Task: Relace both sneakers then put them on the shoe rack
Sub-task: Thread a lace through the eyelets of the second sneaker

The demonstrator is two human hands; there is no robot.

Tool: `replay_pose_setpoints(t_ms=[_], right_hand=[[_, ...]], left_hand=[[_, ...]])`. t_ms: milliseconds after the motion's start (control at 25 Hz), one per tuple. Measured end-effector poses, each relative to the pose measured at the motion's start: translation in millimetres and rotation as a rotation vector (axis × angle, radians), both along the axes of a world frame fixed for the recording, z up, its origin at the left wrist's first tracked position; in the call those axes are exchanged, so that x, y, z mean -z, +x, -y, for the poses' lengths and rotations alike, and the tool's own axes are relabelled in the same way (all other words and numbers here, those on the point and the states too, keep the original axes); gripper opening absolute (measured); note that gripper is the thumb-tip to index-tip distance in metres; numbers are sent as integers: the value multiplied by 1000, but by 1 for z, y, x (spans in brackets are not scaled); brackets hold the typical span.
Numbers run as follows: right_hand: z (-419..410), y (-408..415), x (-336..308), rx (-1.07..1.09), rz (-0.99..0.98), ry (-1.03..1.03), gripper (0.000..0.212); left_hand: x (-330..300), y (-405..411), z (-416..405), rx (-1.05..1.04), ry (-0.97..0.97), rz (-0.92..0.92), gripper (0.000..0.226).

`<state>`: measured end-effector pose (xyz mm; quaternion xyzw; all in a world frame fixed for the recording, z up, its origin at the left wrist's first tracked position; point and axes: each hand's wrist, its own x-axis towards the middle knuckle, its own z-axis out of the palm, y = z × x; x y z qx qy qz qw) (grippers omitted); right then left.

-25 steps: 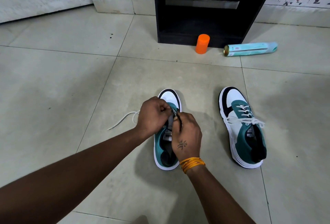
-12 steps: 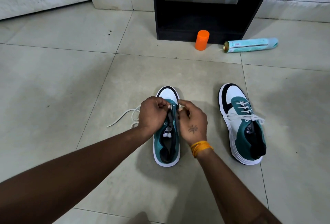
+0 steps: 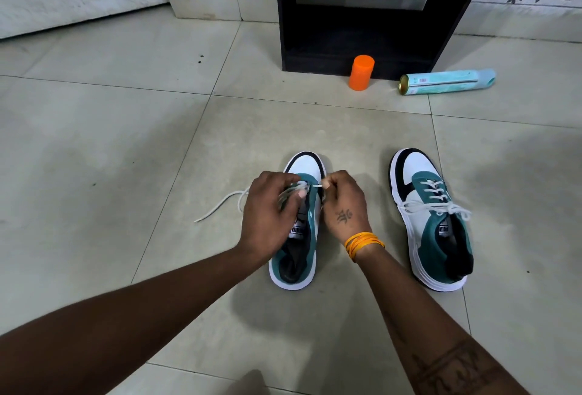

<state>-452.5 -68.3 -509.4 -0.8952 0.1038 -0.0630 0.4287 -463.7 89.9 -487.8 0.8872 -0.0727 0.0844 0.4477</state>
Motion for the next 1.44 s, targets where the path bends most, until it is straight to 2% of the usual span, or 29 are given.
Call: replay_pose_setpoints(t_ms=[80,160,280,360,480,560,680,840,1000,1080,1160,1280,1440], right_hand=[[6,-8,16,128,-77,57,20],[19,-11,36,255,-185,42,26],[26,-20,13,357,-281,-52,24],[24,-23,1,257,-232,-197,28],[12,-14,-15,-62,-132,-358,40],[5,-6,-16,-149,-84,-398,28],[12,-5,-12,-122,-111,-434,10],[34,-14,-16,-84,-422,-608,21],[12,-10,-23,-179,-217,-617,29],[4,-9,-20,-182,-138,-582,22],[15,-10,-17,-108,-218,-595,17],[35,-14,-16,-100,-416,-649,22],[15,-7,-23,-193,-213,-604,29]], left_hand=[[8,-23,-13,35,22,80,19],[11,-34,-21,3,-31,-24,18],[13,-31,-26,-14,-38,-107,14],[14,-32,-25,33,1,-80,17],[21,-37,-21,39,23,-61,21],[24,-40,-15,25,25,-71,24],[24,-44,-9,12,14,-102,34],[23,-45,-8,1,-28,-139,38],[23,-45,-8,3,-7,-127,31],[23,-44,-7,-3,-8,-126,31],[23,-44,-7,-5,-21,-126,31],[25,-44,-7,-8,-23,-131,31],[26,-44,-6,-15,-14,-128,29]])
